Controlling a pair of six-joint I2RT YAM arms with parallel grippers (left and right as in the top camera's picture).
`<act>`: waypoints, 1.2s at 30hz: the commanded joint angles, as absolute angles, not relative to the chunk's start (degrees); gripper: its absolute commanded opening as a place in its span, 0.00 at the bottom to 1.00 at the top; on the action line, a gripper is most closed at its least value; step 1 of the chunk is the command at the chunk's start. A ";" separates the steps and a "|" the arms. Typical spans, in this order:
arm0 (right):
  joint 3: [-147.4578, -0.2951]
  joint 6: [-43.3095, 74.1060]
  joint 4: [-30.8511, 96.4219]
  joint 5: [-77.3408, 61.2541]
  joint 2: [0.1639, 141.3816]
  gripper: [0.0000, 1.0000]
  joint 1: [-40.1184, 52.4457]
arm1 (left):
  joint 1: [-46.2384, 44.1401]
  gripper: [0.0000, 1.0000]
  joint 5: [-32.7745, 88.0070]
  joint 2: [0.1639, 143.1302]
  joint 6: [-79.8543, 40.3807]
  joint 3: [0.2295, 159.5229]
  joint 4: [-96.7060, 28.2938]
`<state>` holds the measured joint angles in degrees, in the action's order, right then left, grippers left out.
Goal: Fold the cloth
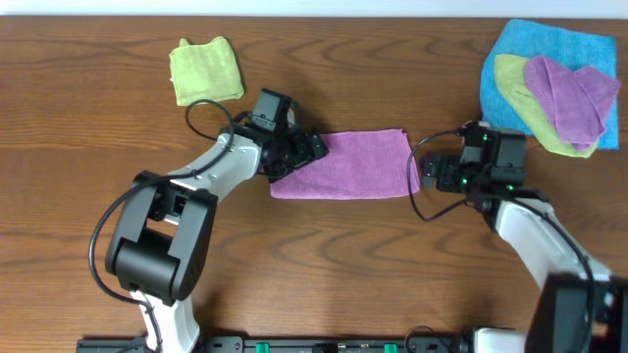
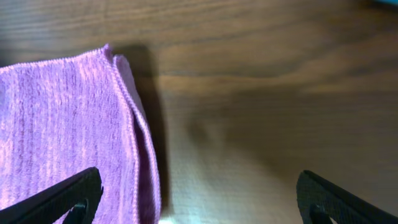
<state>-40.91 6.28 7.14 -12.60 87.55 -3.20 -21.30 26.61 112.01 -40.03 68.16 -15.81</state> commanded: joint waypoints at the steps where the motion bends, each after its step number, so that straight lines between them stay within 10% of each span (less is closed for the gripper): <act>1: -41.89 5.13 6.15 -16.60 92.09 0.99 -3.18 | -19.57 0.95 24.03 113.03 -38.26 67.72 -16.38; 13: -47.46 4.62 6.00 -18.44 93.89 0.99 2.52 | -19.33 0.95 29.10 112.90 -38.79 74.76 -14.02; 36: -47.48 5.30 7.09 -19.99 100.77 0.89 4.21 | -7.66 0.95 29.12 110.13 -20.71 99.98 -51.05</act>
<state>-46.83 5.37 6.81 -18.22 99.55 2.98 -8.73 29.58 112.18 -26.11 98.78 -48.88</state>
